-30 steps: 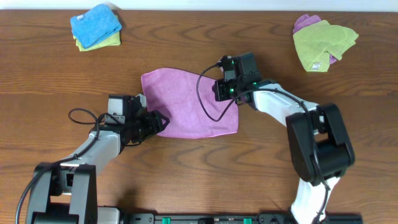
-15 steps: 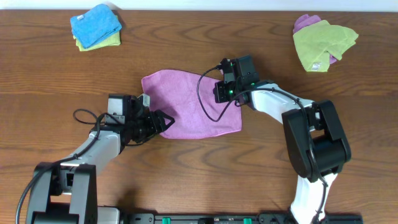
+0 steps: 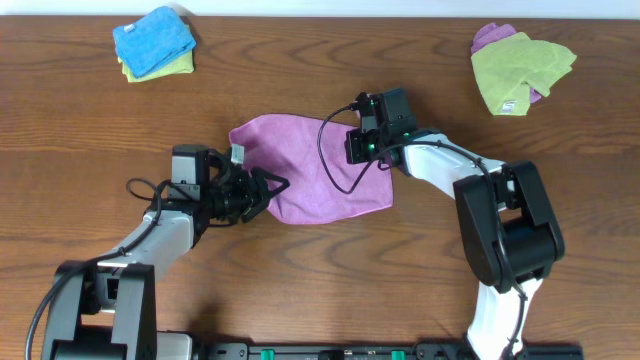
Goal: Fold the cloth
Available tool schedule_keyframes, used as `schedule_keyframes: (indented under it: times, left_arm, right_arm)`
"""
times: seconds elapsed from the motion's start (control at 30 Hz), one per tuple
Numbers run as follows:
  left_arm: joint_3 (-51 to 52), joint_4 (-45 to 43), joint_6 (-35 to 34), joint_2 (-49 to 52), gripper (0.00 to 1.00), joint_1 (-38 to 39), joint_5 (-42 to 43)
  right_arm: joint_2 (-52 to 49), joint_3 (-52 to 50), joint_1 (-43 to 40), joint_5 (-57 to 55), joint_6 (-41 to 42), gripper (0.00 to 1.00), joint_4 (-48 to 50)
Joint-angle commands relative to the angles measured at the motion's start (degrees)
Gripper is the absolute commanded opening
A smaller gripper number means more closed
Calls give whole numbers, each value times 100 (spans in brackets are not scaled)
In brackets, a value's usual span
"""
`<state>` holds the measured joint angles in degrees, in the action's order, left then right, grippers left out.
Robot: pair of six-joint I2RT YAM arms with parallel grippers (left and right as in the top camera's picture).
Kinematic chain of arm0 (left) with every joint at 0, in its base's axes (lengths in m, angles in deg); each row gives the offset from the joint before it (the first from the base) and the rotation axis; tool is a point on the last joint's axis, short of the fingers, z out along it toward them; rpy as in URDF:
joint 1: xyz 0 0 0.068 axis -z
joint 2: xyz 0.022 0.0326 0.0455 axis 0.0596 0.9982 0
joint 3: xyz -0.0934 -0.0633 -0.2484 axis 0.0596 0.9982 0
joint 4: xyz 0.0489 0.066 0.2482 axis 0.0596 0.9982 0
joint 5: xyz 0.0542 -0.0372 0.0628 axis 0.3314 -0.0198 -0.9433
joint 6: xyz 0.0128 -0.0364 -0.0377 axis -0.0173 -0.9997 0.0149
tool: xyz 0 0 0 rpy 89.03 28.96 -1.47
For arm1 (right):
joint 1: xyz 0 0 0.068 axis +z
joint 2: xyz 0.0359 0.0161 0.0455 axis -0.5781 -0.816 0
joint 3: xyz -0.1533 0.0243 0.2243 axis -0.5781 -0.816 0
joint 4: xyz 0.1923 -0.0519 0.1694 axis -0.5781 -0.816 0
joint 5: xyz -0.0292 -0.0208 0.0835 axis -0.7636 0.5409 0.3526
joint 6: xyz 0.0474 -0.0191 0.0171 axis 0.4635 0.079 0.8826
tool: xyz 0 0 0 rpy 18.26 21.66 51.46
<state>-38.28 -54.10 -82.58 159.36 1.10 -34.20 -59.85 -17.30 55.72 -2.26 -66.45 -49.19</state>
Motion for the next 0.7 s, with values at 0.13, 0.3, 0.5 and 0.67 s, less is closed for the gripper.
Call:
schedule_keyframes:
  times: [0.13,0.3,0.5,0.67]
  left_arm:
    - [31,-2,-149,72,65,0,525]
    - [31,-11,-608,72,68,0,566]
    - [31,-503,-2527,72,67,0,1449]
    - [31,-798,-3082,72,65,0,1694]
  right_arm:
    - [-39,66,26,-129,94,2,-57]
    - [-39,66,26,-129,92,2,-111]
    - [-39,66,24,-129,92,2,-140]
    - [-39,66,26,-127,92,1,-164]
